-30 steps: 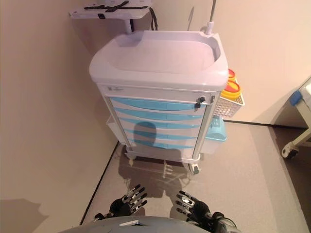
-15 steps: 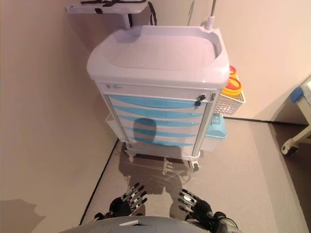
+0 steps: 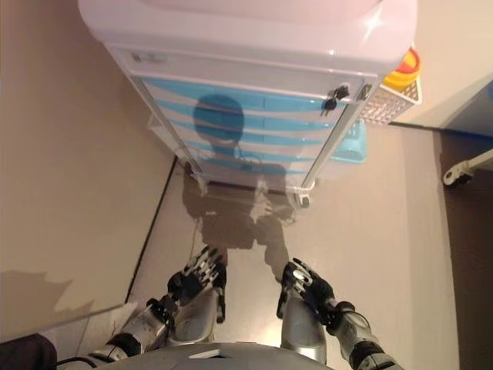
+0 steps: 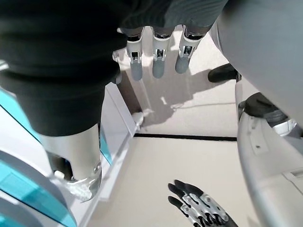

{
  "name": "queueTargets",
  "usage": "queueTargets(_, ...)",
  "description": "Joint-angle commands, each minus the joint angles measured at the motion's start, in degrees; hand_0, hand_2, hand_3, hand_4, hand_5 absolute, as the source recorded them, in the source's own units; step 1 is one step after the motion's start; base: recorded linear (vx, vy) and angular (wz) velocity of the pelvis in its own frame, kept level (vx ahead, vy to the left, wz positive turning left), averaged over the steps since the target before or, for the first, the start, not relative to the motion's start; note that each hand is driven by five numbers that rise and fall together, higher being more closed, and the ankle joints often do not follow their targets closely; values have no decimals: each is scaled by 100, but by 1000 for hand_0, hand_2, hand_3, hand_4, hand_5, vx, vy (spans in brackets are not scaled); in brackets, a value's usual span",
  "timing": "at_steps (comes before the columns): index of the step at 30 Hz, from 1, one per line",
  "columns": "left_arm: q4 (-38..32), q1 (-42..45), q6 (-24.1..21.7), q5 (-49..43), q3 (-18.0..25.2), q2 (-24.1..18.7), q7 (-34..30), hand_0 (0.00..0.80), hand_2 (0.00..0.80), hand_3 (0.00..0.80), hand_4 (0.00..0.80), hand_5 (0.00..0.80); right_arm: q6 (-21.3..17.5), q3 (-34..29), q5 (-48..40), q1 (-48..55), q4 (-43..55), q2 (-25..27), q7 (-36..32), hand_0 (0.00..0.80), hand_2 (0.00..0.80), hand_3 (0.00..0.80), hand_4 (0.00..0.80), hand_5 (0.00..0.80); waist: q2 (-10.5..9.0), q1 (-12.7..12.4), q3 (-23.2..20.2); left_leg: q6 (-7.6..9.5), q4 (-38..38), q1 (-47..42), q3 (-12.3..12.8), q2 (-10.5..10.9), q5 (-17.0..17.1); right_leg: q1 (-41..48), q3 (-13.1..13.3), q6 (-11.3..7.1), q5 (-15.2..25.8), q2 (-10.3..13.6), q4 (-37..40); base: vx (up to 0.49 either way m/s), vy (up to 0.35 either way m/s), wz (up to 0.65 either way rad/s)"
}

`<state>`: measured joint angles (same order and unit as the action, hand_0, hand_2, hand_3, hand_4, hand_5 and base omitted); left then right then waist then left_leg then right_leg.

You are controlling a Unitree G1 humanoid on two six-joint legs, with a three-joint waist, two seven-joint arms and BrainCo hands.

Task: Open the drawer and pick up the medicine

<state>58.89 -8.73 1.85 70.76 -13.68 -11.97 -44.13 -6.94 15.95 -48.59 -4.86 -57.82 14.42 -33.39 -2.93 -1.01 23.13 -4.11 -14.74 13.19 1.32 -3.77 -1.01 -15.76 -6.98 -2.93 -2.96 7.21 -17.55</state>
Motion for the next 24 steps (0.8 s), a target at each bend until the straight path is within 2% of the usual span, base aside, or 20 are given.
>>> queueTargets(1,-566,-14,-57,662,107,403,-135,0,0,0,0,0,142,233,-197,397,320,-83,147,0,0,0,0,0,83,189,127,352,-461,326,-48,364,-285,-376,121,-105,-155,-216,-684,-30,10,-5)
queueTargets(9,-882,-641,397,2039,384,377,-230,0,0,0,0,0,272,266,-207,266,584,30,154,0,0,0,0,0,-106,353,447,367,-1038,985,-67,320,-353,-936,290,-53,-62,-343,-955,-15,-3,-7)
queueTargets(14,-890,-1035,677,2826,595,344,-132,0,0,0,0,0,406,305,-155,211,692,102,137,0,0,0,0,0,-205,477,526,348,-1159,1207,36,214,-318,-1123,326,-54,28,-381,-949,-1,5,-8)
queueTargets(19,-698,-1596,767,3368,805,131,179,0,0,0,0,0,462,393,-131,142,754,206,63,0,0,0,0,0,-264,612,610,332,-1273,1418,102,148,-291,-1317,397,-60,102,-401,-962,-1,30,-5)
queueTargets(20,-648,-1709,778,3470,860,70,199,0,0,0,0,0,461,417,-109,134,755,228,42,0,0,0,0,0,-255,629,607,310,-1334,1380,75,143,-479,-1295,433,-97,-60,-414,-1035,66,39,-8)
queueTargets(24,-540,-2136,810,3748,1009,-177,268,0,0,0,0,0,444,524,-182,95,729,280,-6,0,0,0,0,0,-296,684,630,295,-1388,1462,114,106,-495,-1356,461,-93,-20,-427,-1004,8,7,-7)
